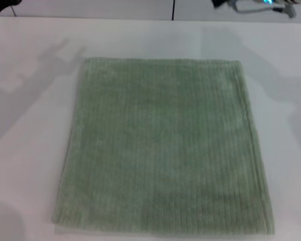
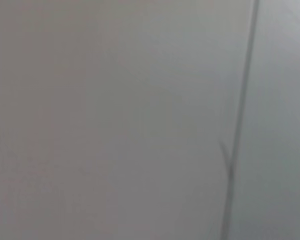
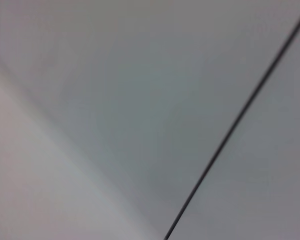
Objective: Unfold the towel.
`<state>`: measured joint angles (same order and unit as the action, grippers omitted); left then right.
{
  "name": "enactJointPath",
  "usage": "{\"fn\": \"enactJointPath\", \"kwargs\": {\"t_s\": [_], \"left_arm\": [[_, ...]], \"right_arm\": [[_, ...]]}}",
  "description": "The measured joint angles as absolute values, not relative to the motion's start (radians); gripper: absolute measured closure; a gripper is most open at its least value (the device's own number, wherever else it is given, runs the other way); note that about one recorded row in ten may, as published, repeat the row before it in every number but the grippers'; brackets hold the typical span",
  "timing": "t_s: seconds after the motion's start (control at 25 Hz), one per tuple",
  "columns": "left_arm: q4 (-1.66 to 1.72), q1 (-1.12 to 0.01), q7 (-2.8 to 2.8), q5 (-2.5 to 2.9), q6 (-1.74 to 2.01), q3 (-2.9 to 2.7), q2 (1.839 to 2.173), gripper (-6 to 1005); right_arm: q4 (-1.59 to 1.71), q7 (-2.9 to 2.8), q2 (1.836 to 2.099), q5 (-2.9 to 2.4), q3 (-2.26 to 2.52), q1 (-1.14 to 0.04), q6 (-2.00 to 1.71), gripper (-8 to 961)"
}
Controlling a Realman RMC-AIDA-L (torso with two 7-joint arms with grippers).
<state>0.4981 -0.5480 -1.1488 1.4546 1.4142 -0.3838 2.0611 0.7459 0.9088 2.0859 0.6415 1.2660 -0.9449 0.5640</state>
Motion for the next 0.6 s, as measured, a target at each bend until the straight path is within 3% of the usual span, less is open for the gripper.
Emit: {"fn": "enactJointPath", "kwargs": {"t_s": [0.6], "left_arm": [[0.203, -0.674, -0.694, 1.156, 1.171, -0.363, 2.066, 396]], "right_arm": [[0.728, 0.809, 2.089, 1.075, 1.871, -0.723, -0.526, 951]]}}
